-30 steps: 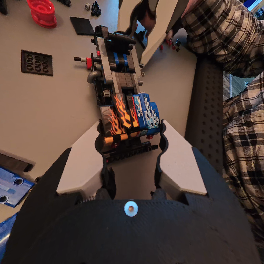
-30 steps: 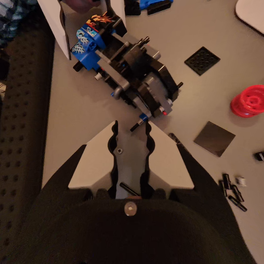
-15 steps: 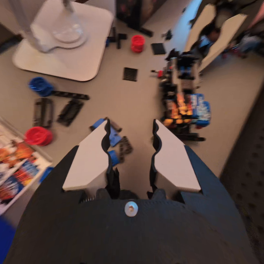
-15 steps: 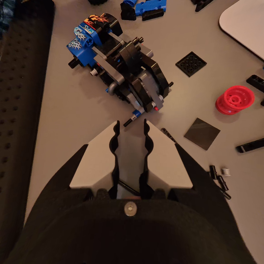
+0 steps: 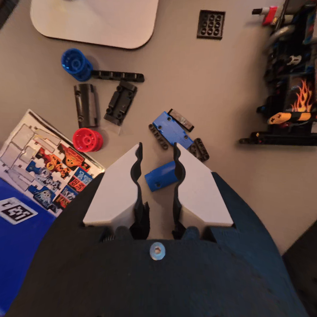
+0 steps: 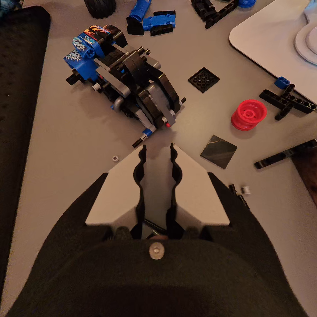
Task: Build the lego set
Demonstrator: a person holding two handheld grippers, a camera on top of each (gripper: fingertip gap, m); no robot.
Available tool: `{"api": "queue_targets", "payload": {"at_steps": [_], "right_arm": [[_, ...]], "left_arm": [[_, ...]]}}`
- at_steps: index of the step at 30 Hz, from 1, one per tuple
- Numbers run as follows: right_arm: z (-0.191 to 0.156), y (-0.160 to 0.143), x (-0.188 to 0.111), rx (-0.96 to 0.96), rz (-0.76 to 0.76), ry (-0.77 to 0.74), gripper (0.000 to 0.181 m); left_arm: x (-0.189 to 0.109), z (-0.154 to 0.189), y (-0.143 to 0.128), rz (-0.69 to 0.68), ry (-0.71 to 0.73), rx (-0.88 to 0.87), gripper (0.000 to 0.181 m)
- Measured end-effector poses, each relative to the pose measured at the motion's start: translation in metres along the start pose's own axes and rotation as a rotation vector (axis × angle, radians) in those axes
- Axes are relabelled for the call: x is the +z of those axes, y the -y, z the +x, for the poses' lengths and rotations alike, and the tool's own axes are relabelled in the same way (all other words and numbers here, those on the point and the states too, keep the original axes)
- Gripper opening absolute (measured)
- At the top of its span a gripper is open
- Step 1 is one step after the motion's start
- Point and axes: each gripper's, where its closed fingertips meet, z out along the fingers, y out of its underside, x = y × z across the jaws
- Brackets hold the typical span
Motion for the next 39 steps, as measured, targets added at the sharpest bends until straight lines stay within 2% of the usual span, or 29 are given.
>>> {"api": "queue_targets", "payload": {"at_steps": [3,5,10,14,20,24,28,32,35,39], "right_arm": [[0.0,0.001,0.001,-0.005,0.002,-0.001,0.026],[-0.001,0.001,0.001,-0.009,0.003,-0.001,0.026],[0.001,0.002,-0.002,-0.018,0.011,-0.014,0.025],[0.003,0.002,-0.002,-0.033,0.009,-0.028,0.024],[0.005,0.001,-0.003,-0.031,0.018,-0.036,0.024],[0.007,0.002,-0.004,-0.027,0.029,-0.039,0.023],[0.01,0.002,-0.005,-0.022,0.035,-0.046,0.023],[0.01,0.004,-0.007,-0.023,0.045,-0.052,0.022],[0.012,0.01,-0.012,-0.032,0.071,-0.073,0.022],[0.019,0.029,-0.027,-0.055,0.15,-0.155,0.027]], "left_arm": [[0.01,0.007,-0.002,-0.022,-0.026,0.0,0.032],[0.013,0.012,0.007,0.006,-0.038,0.011,0.033],[0.014,0.029,0.08,0.165,-0.075,0.09,0.035],[0.048,0.039,0.133,0.175,-0.061,0.248,0.034],[0.109,0.045,0.174,0.144,-0.076,0.28,0.034],[0.135,0.048,0.18,0.111,-0.119,0.248,0.029],[0.141,0.049,0.188,0.156,-0.15,0.199,0.008],[0.139,0.049,0.187,0.181,-0.157,0.195,0.006],[0.127,0.053,0.185,0.222,-0.153,0.214,0.006],[0.087,0.066,0.186,0.329,-0.16,0.205,0.006]]}}
